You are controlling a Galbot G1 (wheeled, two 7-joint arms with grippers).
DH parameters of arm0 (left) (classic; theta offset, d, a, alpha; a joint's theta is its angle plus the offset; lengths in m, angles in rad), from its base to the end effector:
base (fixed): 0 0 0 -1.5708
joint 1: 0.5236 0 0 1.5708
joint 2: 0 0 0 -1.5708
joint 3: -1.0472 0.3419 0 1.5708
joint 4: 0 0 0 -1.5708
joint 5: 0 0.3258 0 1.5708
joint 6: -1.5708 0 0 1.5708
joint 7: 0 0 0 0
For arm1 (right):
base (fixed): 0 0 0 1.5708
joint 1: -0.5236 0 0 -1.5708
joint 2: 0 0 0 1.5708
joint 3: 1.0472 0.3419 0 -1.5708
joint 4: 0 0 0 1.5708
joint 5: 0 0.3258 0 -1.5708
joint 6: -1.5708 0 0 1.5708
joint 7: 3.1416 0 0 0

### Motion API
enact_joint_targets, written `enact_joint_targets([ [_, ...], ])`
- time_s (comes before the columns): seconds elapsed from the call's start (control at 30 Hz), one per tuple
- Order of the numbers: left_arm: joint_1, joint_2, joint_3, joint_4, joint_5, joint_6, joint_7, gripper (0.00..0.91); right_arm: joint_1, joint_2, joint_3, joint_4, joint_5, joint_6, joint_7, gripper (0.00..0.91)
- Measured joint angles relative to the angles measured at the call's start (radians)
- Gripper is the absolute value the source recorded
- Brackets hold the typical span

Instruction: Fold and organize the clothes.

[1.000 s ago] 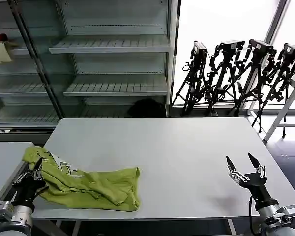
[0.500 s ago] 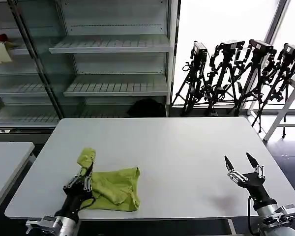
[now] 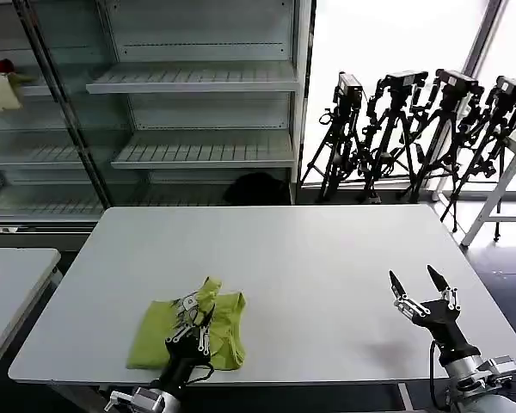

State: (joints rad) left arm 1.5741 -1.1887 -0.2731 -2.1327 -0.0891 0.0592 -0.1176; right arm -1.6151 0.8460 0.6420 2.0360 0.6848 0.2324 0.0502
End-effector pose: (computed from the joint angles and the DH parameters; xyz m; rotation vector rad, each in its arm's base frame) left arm 0.1395 -0.0007 -0.2913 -0.4365 -3.0222 -0.1918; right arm 0.1772 -0.1555 -0.2598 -0.2588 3.0359 0.0358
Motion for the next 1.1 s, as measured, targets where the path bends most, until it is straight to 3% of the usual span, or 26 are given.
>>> enact_joint_targets([
  [0.57,-0.074,-0.017,0.029,0.101,0.037,0.027,-0.019,0.02,0.007,0.007,-0.011,0.002,-0.008,-0.001,-0.001,0.907],
  [1.1,-0.078,0.001,0.0,0.022,-0.005,0.074,-0.03,0.02,0.015,0.013,-0.025,-0.002,-0.015,-0.002,-0.002,0.907],
])
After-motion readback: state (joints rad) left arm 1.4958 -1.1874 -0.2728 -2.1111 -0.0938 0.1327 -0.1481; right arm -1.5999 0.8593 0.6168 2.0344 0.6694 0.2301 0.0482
